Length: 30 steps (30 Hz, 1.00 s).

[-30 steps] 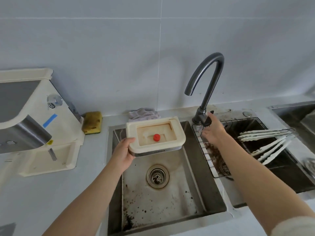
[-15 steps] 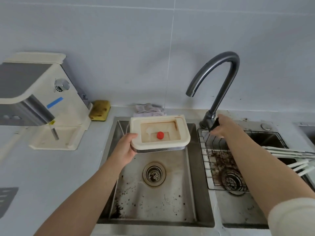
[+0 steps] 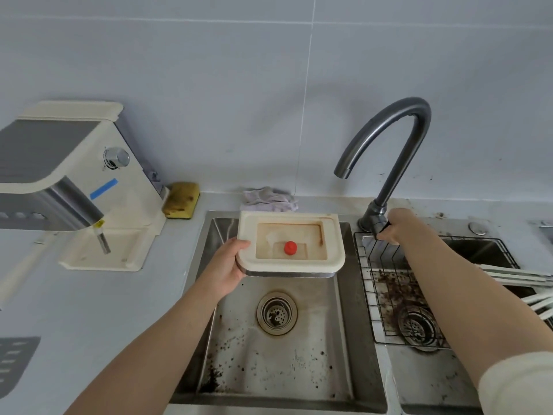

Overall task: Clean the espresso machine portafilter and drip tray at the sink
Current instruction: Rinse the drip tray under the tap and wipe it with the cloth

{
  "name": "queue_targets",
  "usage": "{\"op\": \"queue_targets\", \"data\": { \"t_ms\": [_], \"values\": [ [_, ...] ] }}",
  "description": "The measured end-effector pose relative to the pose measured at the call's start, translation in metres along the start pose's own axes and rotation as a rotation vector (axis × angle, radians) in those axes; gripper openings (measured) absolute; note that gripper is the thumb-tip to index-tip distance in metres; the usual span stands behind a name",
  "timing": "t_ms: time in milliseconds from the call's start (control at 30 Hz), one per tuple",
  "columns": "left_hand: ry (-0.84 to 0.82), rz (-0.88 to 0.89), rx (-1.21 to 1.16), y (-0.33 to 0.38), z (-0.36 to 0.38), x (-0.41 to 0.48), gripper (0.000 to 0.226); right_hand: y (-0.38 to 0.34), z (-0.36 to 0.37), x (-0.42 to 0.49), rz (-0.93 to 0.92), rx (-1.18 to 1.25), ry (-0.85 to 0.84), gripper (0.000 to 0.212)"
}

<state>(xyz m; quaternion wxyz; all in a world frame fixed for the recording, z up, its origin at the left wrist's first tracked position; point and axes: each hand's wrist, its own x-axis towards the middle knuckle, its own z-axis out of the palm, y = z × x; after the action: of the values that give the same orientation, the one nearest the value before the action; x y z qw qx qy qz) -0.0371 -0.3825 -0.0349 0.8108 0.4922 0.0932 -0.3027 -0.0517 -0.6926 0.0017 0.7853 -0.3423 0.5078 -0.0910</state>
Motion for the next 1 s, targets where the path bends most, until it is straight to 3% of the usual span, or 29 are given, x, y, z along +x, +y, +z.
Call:
{"op": "queue_targets", "data": {
  "t_ms": [167,433,700,833,933,1000],
  "values": [
    [-0.005,-0.007,0.0,-0.001,-0.001,0.004,0.028,0.005,0.003,0.002,-0.01,0.099,-0.019,0.031],
    [-0.029,-0.011,0.026,-0.003,0.003,0.006,0.025,0.005,-0.005,0.001,-0.031,0.129,-0.077,0.016],
    [-0.017,-0.017,0.015,-0.004,0.002,0.01,0.018,0.011,-0.008,0.01,-0.101,-0.06,-0.038,0.027],
    [-0.017,-0.015,-0.001,-0.006,0.002,0.013,0.026,0.019,-0.01,0.009,-0.097,-0.284,-0.045,0.023],
    [-0.031,-0.014,-0.013,-0.007,0.003,0.014,0.03,0.033,-0.01,0.003,-0.078,-0.446,-0.122,0.044],
    [-0.035,-0.016,-0.024,-0.008,0.004,0.015,0.031,0.045,-0.009,-0.005,-0.013,-0.543,-0.249,0.047]
  ]
}}
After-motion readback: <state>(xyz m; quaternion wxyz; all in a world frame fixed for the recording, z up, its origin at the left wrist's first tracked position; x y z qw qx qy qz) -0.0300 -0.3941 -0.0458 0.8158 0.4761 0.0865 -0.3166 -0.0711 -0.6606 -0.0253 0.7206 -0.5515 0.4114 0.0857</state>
